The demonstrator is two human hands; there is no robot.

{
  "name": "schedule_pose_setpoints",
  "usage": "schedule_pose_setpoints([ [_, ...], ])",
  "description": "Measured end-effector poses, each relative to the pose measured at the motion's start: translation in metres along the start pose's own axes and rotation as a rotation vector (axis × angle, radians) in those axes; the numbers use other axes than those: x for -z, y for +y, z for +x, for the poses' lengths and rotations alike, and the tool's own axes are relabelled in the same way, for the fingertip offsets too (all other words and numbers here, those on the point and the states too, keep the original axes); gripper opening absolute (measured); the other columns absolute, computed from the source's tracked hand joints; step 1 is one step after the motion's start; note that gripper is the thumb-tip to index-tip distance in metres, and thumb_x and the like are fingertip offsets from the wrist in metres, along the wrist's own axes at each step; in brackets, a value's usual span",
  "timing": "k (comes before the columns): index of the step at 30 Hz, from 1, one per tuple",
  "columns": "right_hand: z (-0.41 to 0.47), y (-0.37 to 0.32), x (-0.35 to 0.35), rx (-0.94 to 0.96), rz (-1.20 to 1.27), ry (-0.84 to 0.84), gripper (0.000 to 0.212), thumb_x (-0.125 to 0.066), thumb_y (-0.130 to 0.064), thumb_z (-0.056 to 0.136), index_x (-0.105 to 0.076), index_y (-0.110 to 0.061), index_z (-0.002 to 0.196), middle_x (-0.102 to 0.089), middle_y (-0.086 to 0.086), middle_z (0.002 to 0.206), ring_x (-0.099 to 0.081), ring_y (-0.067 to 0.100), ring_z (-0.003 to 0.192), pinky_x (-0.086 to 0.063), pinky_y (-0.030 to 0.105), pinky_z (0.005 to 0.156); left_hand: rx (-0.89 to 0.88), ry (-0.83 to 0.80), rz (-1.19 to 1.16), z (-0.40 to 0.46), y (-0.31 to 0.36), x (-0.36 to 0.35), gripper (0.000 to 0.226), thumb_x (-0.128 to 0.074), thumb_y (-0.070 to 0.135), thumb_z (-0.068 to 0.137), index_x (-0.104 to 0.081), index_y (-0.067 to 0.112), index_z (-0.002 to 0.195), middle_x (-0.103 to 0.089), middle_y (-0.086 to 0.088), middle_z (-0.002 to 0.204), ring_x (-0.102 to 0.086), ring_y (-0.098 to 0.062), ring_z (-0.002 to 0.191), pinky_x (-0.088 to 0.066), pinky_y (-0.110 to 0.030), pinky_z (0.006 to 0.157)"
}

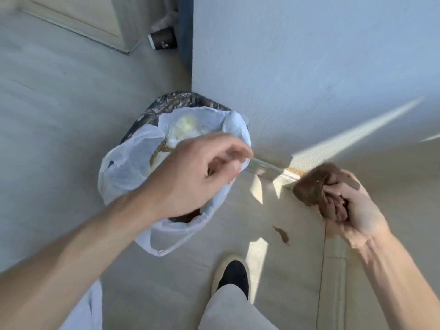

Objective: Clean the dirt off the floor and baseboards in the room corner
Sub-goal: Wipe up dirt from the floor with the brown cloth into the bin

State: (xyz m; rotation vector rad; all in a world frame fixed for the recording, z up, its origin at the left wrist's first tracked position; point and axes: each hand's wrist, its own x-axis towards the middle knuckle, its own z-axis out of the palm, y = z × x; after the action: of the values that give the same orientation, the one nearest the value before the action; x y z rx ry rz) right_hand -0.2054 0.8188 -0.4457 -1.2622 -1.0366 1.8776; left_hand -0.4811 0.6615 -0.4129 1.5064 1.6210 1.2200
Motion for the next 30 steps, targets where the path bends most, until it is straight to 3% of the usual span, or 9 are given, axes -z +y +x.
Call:
schedule_pose_setpoints([
  [4, -0.005, -0.052, -0.108, 0.017, -0.204, -0.417, 0.034, -0.069, 0.007, 0.065, -0.067, -0.014, 0.091, -0.059, 0.011, 0.085, -0.052, 0.03, 0.08, -0.044, 0.043, 0.076, 0.079, 0.231, -0.058, 0.014, -0.02, 0.063, 0.021, -0.059, 0.02, 0.093, -0.068, 0.034, 0.106, -0.074, 0.011, 0.103, -0.073, -0.014, 0.093, -0.059, -0.034, 0.082],
  [6, 0.001, -0.055, -0.156, -0.011, -0.385, -0.551, 0.031, -0.065, 0.012, 0.074, -0.068, -0.011, 0.095, -0.061, 0.011, 0.079, -0.055, 0.027, 0.074, -0.045, 0.033, 0.068, 0.097, 0.288, -0.155, 0.011, -0.032, 0.073, 0.023, -0.06, 0.024, 0.094, -0.068, 0.029, 0.115, -0.073, 0.004, 0.113, -0.072, -0.018, 0.102, -0.06, -0.033, 0.086],
  [11, 0.021, -0.043, -0.229, -0.062, -0.848, -0.739, 0.042, -0.074, 0.001, 0.073, -0.066, -0.013, 0.113, -0.073, 0.012, 0.107, -0.072, 0.031, 0.101, -0.06, 0.041, 0.079, 0.122, 0.204, -0.191, -0.008, -0.057, 0.069, 0.042, -0.057, 0.028, 0.102, -0.056, 0.021, 0.143, -0.06, 0.009, 0.142, -0.057, -0.005, 0.13, -0.054, -0.021, 0.093],
  [14, 0.032, -0.033, -0.234, -0.059, -0.896, -0.772, 0.057, -0.074, -0.009, 0.069, -0.059, -0.019, 0.123, -0.074, 0.009, 0.107, -0.071, 0.027, 0.106, -0.055, 0.048, 0.098, 0.152, 0.177, -0.187, -0.012, -0.066, 0.071, 0.039, -0.055, 0.018, 0.105, -0.055, 0.014, 0.144, -0.063, 0.01, 0.135, -0.058, 0.001, 0.126, -0.05, -0.02, 0.099],
  [17, 0.038, -0.024, -0.23, -0.073, -0.79, -0.784, 0.063, -0.077, -0.016, 0.073, -0.056, -0.023, 0.132, -0.073, 0.004, 0.106, -0.071, 0.021, 0.104, -0.054, 0.048, 0.098, 0.19, 0.203, -0.113, -0.012, -0.068, 0.071, 0.034, -0.054, 0.017, 0.107, -0.058, 0.014, 0.141, -0.064, 0.018, 0.12, -0.06, 0.014, 0.102, -0.045, -0.009, 0.085],
  [21, 0.039, -0.009, -0.22, 0.044, -0.933, -0.8, 0.086, -0.095, -0.031, 0.061, -0.052, -0.034, 0.136, -0.075, -0.001, 0.109, -0.072, 0.015, 0.106, -0.058, 0.038, 0.095, 0.256, 0.236, -0.05, -0.008, -0.074, 0.062, 0.04, -0.062, 0.047, 0.097, -0.063, 0.026, 0.131, -0.068, 0.015, 0.113, -0.063, 0.008, 0.093, -0.051, -0.02, 0.08],
  [24, 0.039, 0.001, -0.218, 0.12, -0.985, -0.726, 0.087, -0.094, -0.037, 0.05, -0.058, -0.028, 0.128, -0.073, 0.006, 0.109, -0.071, 0.019, 0.103, -0.057, 0.046, 0.095, 0.314, 0.241, -0.01, -0.007, -0.075, 0.057, 0.052, -0.056, 0.065, 0.088, -0.064, 0.031, 0.126, -0.069, 0.014, 0.111, -0.064, 0.005, 0.088, -0.052, -0.025, 0.077],
  [27, 0.039, -0.005, -0.211, 0.062, -0.814, -0.725, 0.069, -0.087, -0.027, 0.065, -0.062, -0.006, 0.127, -0.068, 0.028, 0.117, -0.069, 0.038, 0.107, -0.053, 0.061, 0.1, 0.292, 0.296, 0.126, -0.009, -0.076, 0.056, 0.045, -0.045, 0.06, 0.096, -0.063, 0.035, 0.129, -0.067, 0.017, 0.119, -0.063, -0.002, 0.104, -0.055, -0.039, 0.092],
  [30, 0.035, -0.015, -0.211, 0.003, -0.696, -0.71, 0.046, -0.066, -0.015, 0.088, -0.057, 0.008, 0.126, -0.067, 0.029, 0.107, -0.068, 0.037, 0.097, -0.059, 0.049, 0.086, 0.142, 0.349, 0.338, -0.018, -0.071, 0.055, 0.045, -0.045, 0.032, 0.105, -0.051, 0.023, 0.149, -0.055, 0.01, 0.147, -0.05, -0.005, 0.133, -0.041, -0.035, 0.113],
])
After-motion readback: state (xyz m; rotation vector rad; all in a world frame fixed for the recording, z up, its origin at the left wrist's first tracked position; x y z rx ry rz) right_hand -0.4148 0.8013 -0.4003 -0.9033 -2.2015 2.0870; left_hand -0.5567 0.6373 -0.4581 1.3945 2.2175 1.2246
